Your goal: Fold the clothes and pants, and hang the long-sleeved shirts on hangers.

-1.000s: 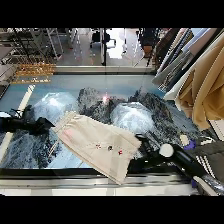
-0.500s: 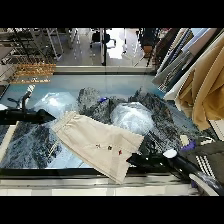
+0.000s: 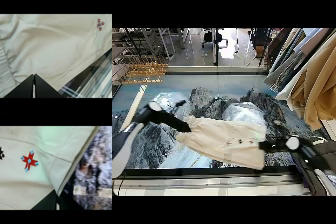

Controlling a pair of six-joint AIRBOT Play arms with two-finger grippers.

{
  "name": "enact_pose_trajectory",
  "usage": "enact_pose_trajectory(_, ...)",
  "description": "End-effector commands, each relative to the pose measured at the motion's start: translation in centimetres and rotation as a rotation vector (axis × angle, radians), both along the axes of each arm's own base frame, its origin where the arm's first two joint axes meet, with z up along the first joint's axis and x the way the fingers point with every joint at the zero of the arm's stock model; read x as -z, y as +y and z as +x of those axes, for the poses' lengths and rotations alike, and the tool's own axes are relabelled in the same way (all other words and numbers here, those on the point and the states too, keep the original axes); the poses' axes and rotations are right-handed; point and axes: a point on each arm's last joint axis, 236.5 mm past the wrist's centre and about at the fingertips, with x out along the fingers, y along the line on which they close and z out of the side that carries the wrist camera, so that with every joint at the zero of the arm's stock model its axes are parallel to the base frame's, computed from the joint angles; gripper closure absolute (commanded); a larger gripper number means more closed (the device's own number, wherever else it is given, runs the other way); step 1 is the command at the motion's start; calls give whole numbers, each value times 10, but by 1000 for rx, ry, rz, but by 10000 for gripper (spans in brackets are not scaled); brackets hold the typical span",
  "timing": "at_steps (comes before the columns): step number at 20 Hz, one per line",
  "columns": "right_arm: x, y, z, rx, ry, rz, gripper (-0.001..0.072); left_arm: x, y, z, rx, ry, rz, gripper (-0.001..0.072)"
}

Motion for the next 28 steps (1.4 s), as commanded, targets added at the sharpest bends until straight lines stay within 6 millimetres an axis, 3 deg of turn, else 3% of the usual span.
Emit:
enact_pose_trajectory(1,-68,-43,9,66,-111,-128,702,45,-42,-13,24,65,61,695)
enact_pose_trajectory(4,-137,35,44,-79,-276,23,702,52,-48,-20,16,104,68,694)
enact_pose_trajectory(6,-162,102,55,-232,-321,82,702,24,-41,-9,-10,66,52,695)
enact_pose_trajectory(7,-166,143,57,-322,-331,106,702,-2,-34,-3,-26,30,39,695)
enact_pose_trajectory(9,-158,224,59,-475,-337,138,702,-63,-14,6,-90,-42,13,694)
enact_pose_trajectory(12,-111,331,61,-628,-304,163,702,-144,34,-4,-253,-104,-9,694)
enact_pose_trajectory(14,-71,378,59,-679,-233,183,699,-182,67,-14,-331,-161,-11,694)
enact_pose_trajectory(15,-58,391,55,-705,-187,199,694,-196,82,-16,-369,-200,-9,694)
enact_pose_trajectory(16,-56,396,49,-722,-135,213,553,-207,93,-17,-400,-228,-7,694)
enact_pose_trajectory(17,-65,388,52,-735,-125,199,347,-214,103,-18,-426,-250,-4,694)
enact_pose_trajectory(18,-82,373,60,-740,-134,168,274,-218,110,-18,-438,-265,0,694)
enact_pose_trajectory(19,-102,349,71,-730,-158,126,278,-218,114,-18,-451,-265,1,694)
enact_pose_trajectory(21,-147,281,99,-637,-211,47,277,-213,113,-18,-451,-250,0,694)
enact_pose_trajectory(23,-171,210,113,-492,-195,40,242,-201,107,-23,-435,-218,-1,694)
enact_pose_trajectory(25,-165,154,105,-359,-128,103,223,-187,102,-29,-425,-177,-1,694)
enact_pose_trajectory(26,-152,138,91,-310,-73,158,162,-180,101,-31,-411,-168,0,694)
enact_pose_trajectory(28,-105,122,58,-231,53,269,145,-168,97,-30,-409,-143,-5,693)
